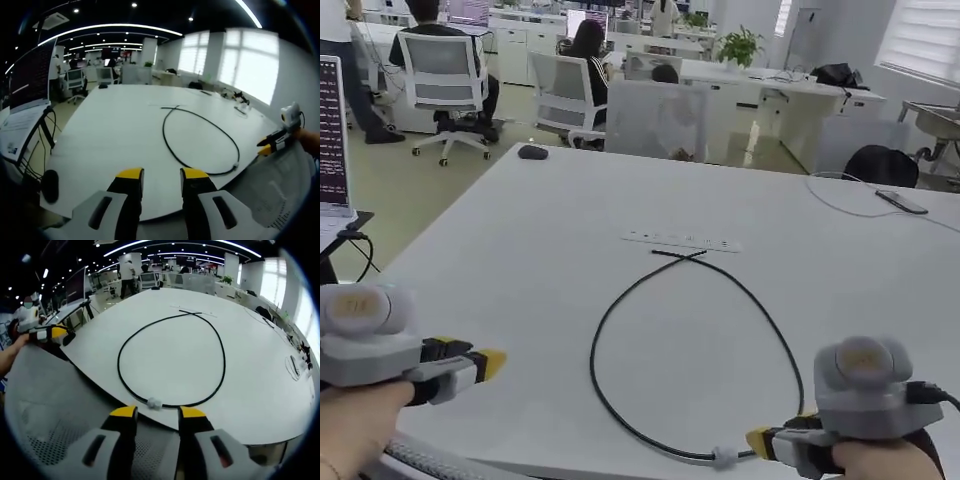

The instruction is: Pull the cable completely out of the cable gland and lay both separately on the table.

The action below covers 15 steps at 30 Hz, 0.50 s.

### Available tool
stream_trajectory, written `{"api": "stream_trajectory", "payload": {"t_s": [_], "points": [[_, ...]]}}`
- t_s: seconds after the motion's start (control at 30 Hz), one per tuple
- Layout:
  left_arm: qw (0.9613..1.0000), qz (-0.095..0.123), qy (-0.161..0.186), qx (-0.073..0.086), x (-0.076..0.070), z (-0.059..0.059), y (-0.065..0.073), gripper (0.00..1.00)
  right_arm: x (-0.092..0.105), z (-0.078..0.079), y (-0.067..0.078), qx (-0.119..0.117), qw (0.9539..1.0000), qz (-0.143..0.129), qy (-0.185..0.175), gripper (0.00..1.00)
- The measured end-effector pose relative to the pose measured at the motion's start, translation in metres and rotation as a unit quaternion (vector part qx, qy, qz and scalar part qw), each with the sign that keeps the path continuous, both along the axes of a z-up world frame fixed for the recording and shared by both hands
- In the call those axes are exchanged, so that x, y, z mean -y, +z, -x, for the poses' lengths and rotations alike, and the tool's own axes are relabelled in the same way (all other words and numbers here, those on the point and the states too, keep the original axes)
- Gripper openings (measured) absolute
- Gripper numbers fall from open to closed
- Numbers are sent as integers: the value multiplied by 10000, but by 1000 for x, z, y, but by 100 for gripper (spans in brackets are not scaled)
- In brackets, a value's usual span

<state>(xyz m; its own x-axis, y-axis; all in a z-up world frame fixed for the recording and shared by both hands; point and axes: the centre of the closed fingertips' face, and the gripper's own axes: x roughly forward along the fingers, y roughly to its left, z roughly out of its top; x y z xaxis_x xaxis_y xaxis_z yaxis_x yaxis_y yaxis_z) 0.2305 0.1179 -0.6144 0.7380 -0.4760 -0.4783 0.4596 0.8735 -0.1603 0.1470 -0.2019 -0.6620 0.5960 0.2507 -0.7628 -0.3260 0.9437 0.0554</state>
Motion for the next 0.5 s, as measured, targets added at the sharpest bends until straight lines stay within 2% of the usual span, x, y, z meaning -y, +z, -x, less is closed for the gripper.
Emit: {"api": "stream_trajectory", "payload": {"t_s": [0.5], "points": [[9998,80,-153,-68,5,3,-2,29,4,3,-3,-109,9998,-64,-183,34]]}}
